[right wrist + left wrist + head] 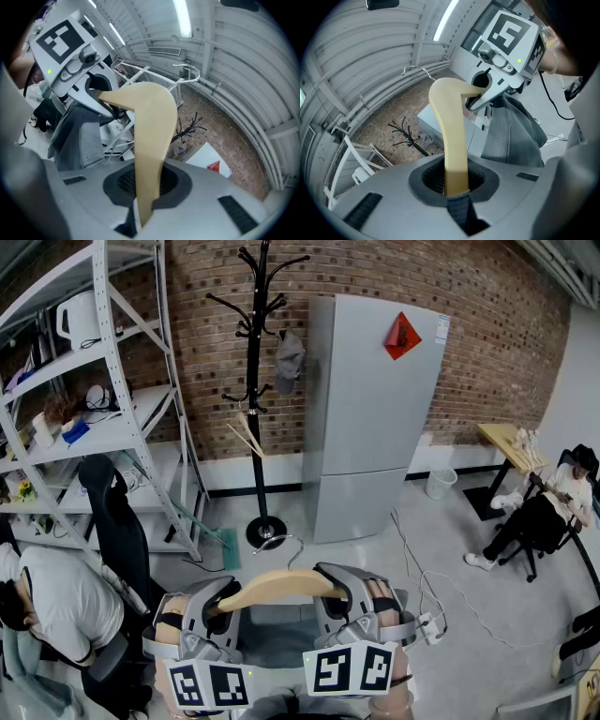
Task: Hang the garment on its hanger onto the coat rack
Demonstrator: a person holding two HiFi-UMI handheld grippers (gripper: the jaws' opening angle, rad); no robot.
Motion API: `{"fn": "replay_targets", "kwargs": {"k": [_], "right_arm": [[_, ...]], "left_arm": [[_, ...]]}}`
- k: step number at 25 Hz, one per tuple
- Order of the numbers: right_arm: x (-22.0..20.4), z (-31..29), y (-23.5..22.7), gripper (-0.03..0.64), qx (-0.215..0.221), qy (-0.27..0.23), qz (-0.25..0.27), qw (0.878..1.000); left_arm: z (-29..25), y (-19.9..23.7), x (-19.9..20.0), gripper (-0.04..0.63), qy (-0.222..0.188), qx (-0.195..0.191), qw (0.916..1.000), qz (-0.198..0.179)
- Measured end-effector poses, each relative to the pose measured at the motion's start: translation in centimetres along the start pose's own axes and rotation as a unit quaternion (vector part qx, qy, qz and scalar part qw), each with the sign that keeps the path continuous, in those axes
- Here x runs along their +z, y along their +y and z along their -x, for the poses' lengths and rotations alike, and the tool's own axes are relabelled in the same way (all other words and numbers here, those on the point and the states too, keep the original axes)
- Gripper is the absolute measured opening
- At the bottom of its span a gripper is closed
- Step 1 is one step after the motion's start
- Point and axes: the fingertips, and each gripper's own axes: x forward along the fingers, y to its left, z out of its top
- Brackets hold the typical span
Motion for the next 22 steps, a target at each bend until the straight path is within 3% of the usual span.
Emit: {"fn": "replay_targets", "kwargs": {"k": [22], "right_arm": [[-2.7, -3.9, -2.2, 0.041, 0.023, -0.015, 0.01, 1.0]], "left_arm": [[-5.1, -0.3, 1.3, 0.044, 0.011, 0.009, 0.9999, 0.004]]}}
